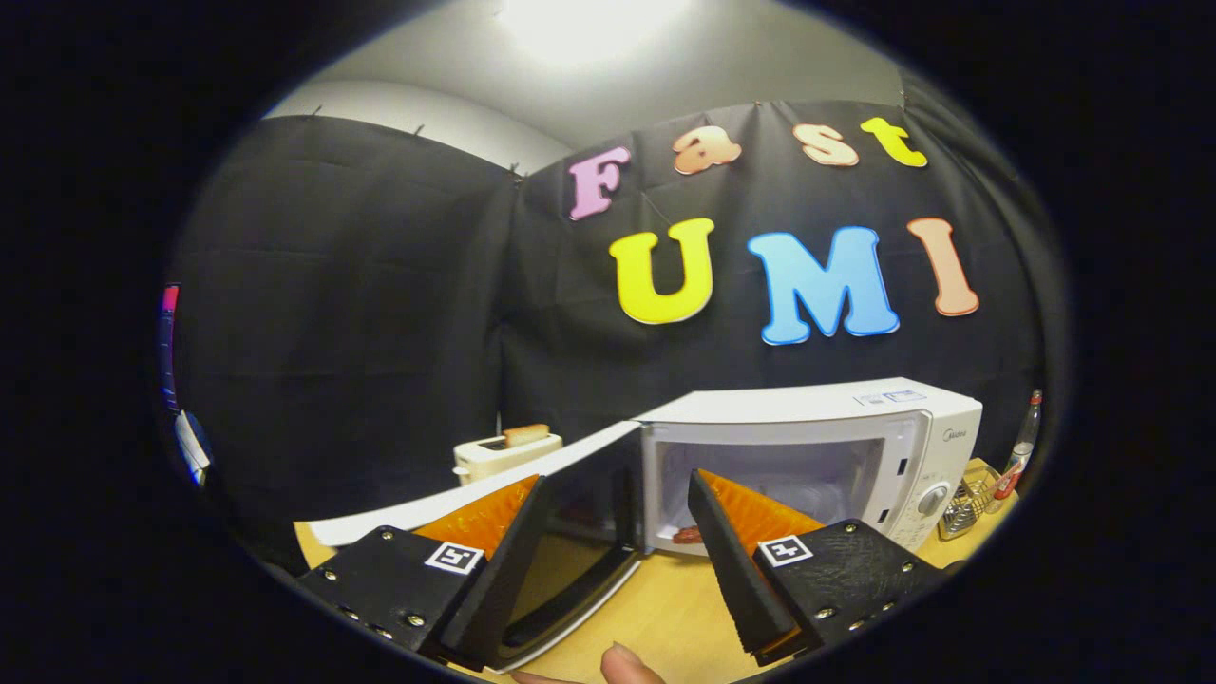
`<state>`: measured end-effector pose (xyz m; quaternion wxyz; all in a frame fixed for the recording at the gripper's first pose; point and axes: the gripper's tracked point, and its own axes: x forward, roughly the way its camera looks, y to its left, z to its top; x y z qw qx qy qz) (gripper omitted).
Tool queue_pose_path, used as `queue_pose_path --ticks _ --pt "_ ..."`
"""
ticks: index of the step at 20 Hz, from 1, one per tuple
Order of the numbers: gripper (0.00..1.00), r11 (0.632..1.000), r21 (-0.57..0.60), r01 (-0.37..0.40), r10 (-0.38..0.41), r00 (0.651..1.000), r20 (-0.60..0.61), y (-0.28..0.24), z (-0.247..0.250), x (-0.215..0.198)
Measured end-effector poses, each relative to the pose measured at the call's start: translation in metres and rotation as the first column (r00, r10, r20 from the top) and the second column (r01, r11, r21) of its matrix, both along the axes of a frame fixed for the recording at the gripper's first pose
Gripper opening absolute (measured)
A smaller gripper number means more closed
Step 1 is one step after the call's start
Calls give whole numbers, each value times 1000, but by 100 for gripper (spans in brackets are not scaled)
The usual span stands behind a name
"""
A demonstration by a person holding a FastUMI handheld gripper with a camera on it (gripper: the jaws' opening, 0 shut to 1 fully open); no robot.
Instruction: Open the microwave, put the food inside, and close the microwave door.
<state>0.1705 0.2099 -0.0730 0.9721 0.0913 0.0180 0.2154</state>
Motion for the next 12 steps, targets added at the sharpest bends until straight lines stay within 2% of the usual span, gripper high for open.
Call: queue_pose_path --ticks 3,6,8,11,12 --pt "90 992 22 -121 119 990 74 35 40 -54" --pt "90 976 -25 -215 216 959 181 74 70 -93" --pt "90 962 -84 -260 272 944 185 105 58 -103" --pt "79 949 -135 -287 302 946 115 147 18 -98" --pt "64 954 -138 -267 281 955 91 152 10 -91"
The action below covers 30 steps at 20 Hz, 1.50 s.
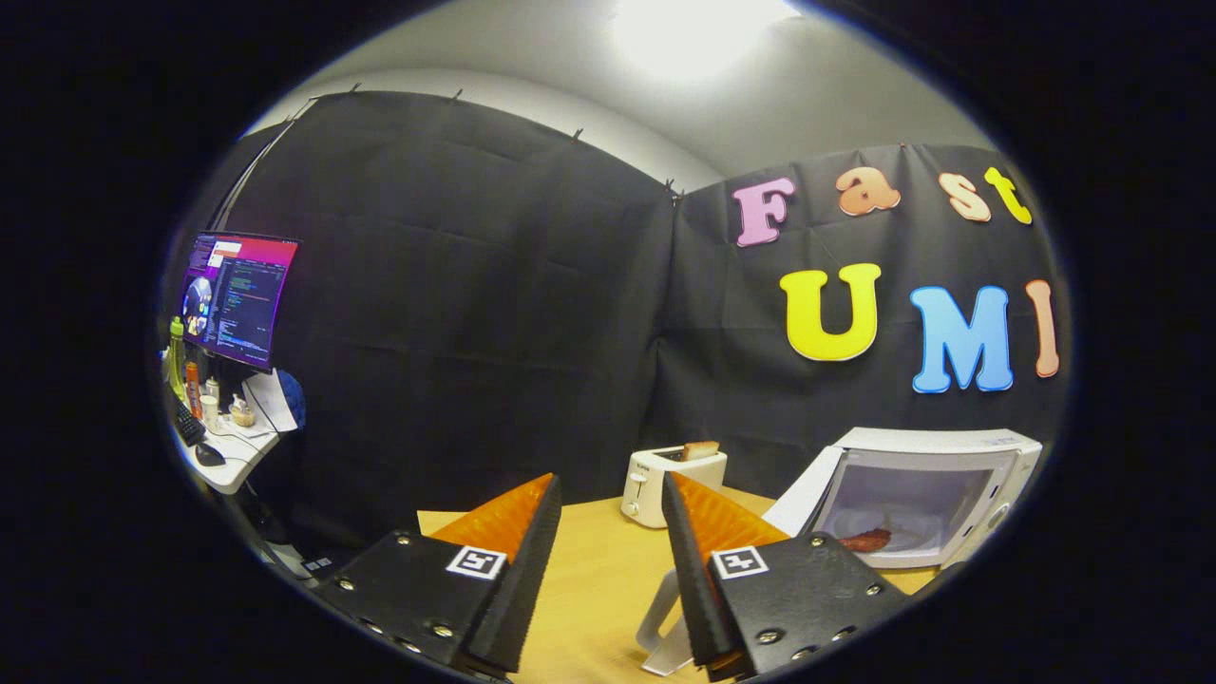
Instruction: Open the microwave, put the food inside, and close the microwave door.
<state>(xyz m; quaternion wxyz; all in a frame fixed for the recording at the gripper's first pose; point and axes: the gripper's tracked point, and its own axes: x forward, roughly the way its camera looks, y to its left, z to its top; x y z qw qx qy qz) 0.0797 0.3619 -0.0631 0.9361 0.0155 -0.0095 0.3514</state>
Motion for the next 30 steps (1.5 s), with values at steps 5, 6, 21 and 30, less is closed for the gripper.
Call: queue_pose_path --ticks 5,6,21,30 --pt "9 995 -79 54 -69 976 -208 14 -76 25" --pt "2 995 -85 54 -72 972 -223 15 -88 24" --pt "2 858 -146 493 -514 833 -204 -218 -122 88" --pt "2 712 -161 684 -701 679 -217 -315 -152 173"
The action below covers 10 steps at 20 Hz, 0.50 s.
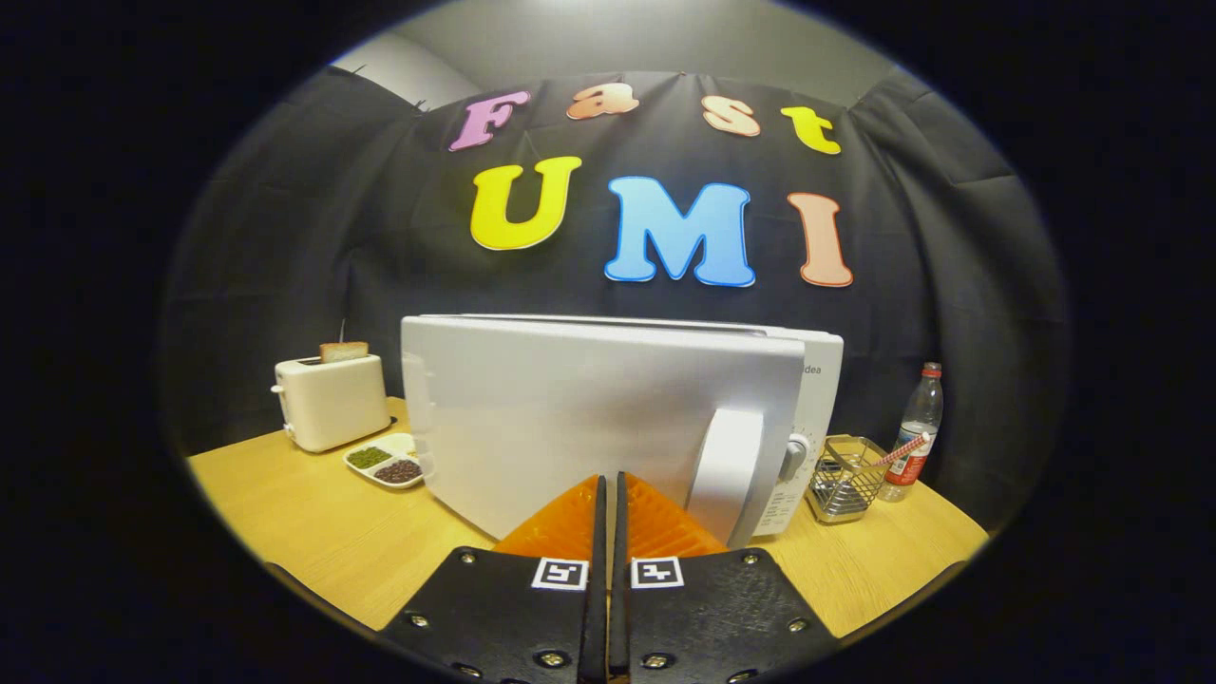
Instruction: Open the microwave, put the food inside, and close the microwave door.
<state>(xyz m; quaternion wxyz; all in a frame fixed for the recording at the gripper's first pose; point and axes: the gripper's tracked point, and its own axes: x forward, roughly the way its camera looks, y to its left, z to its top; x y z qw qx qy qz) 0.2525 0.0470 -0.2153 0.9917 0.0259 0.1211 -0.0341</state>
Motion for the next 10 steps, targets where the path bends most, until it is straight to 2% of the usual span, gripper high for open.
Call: queue_pose_path --ticks 6,8,10 --pt "2 994 -59 94 -94 996 -2 -34 -14 66" --pt "2 993 -50 108 -109 994 -10 -35 -19 73" --pt "5 986 -132 103 -102 995 16 -33 -15 72"
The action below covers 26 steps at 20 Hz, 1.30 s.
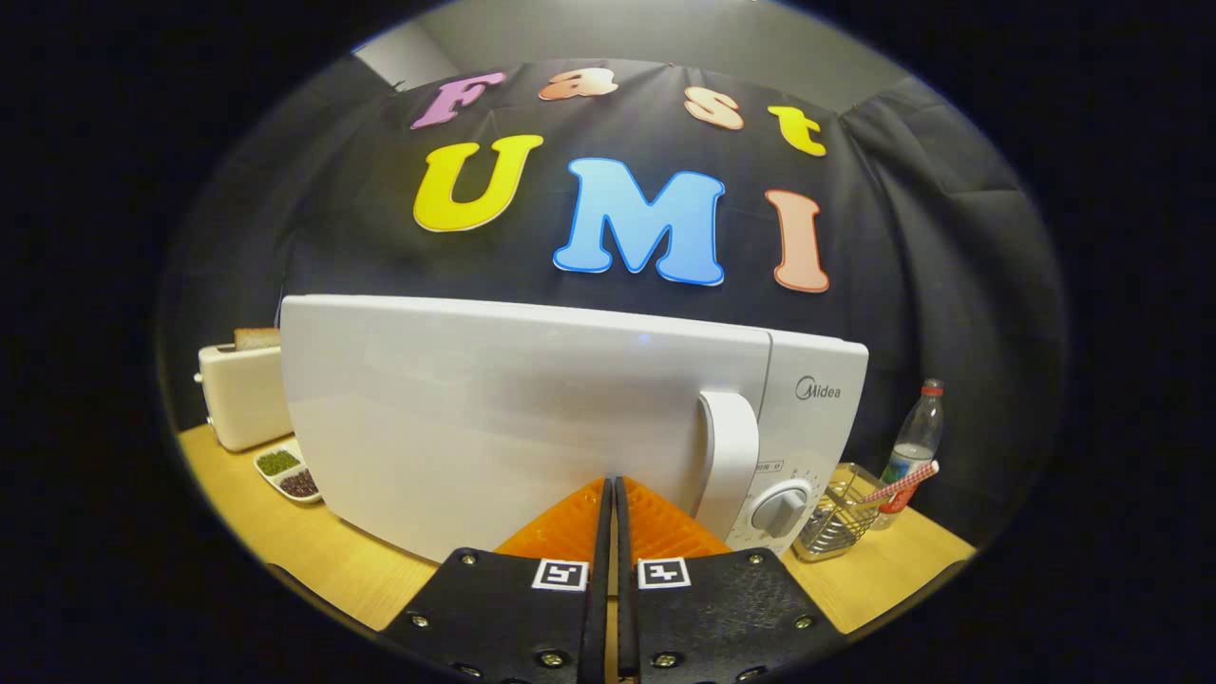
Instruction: Open the microwave, put the food inside, and close the microwave door.
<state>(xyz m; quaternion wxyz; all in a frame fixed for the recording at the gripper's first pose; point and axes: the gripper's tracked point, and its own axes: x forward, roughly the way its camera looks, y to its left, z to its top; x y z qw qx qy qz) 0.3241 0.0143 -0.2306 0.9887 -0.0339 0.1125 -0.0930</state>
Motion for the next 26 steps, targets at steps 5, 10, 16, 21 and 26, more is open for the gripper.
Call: queue_pose_path --ticks 5,10,16,21,26 --pt "8 997 68 -38 41 998 -51 3 -12 -7" --pt "8 992 118 -49 51 998 -22 -6 21 -48" --pt "8 984 151 -99 85 992 95 -7 92 -137" --pt "8 974 150 -171 148 977 156 1 140 -219" --pt "8 970 125 -207 182 965 187 0 188 -286"
